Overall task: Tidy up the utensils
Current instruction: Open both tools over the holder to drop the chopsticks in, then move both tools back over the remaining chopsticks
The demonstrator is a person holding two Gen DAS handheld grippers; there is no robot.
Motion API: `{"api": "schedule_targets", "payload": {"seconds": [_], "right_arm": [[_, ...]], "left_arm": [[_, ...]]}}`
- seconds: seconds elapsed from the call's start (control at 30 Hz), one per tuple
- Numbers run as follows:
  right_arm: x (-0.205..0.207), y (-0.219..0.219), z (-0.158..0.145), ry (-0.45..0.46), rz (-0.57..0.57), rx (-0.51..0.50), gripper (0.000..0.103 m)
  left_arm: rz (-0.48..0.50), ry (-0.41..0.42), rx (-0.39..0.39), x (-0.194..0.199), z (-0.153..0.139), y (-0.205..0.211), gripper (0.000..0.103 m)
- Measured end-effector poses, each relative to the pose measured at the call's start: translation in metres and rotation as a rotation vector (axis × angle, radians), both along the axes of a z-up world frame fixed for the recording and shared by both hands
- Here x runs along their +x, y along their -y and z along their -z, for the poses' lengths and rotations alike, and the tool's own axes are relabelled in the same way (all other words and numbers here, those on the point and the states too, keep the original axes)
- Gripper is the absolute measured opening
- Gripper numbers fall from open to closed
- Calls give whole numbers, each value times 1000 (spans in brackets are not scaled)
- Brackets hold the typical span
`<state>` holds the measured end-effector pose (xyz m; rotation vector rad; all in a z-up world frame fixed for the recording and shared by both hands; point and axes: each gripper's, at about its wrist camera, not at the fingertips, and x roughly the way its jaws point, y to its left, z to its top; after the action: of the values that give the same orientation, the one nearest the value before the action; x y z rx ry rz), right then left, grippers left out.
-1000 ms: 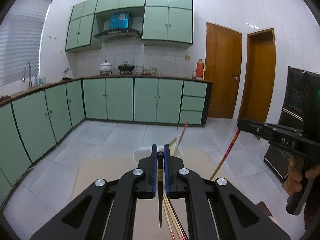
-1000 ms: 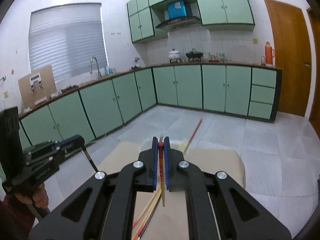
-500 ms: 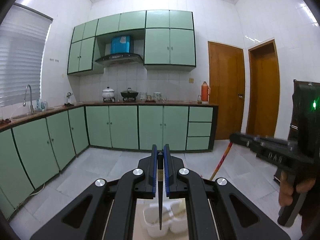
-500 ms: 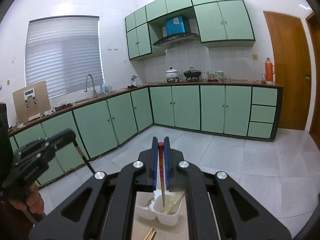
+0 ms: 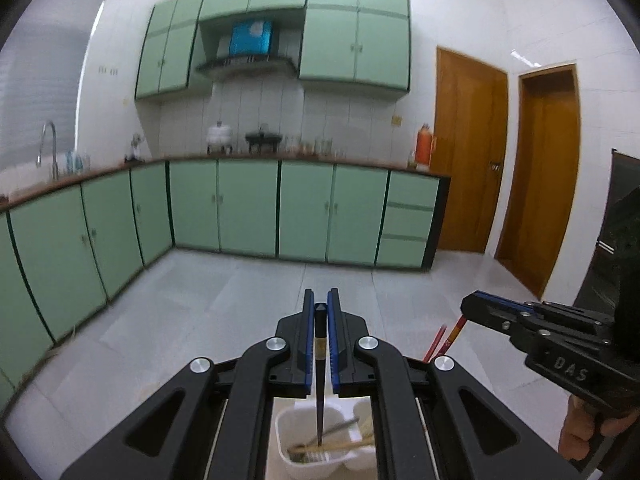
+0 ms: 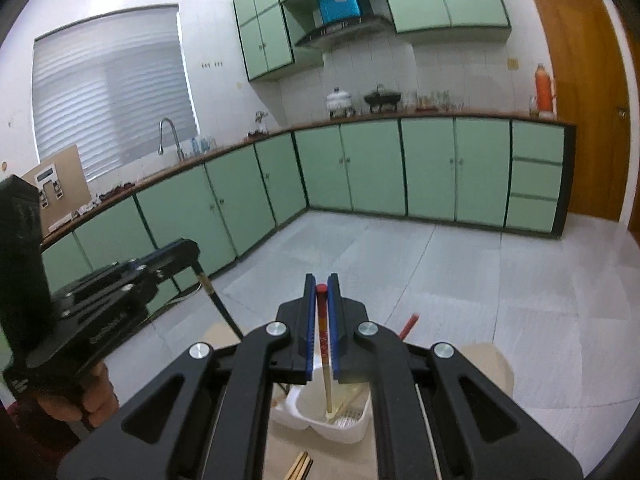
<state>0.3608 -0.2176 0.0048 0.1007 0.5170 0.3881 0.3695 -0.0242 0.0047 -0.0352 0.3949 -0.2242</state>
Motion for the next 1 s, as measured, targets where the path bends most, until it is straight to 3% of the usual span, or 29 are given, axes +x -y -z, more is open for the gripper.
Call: {"api": "schedule_targets", "payload": {"seconds": [0.13,0.2,0.33,0.4,0.57,1.0], "right_arm": [[-7,1,9,-11,17,-13,16],[-18,6,7,15,47,-12,30],[-47,14,4,90,112,-41,49],[-70,20,5,137,161,-52,71],[-123,35,25,161,219,-37,86],[-239,9,143,-2,245,-117,87]], "left_arm": [[-13,-22,0,-7,9,-8,16],[-23,-14,4,-14,6,-11,29],[-36,10,4,-43,2,-21,41],[-49,12,15,-58,3,-25,50],[-40,-11,20,-104,24,-33,58],[-40,-223,131,-206,142,-27,61]]}}
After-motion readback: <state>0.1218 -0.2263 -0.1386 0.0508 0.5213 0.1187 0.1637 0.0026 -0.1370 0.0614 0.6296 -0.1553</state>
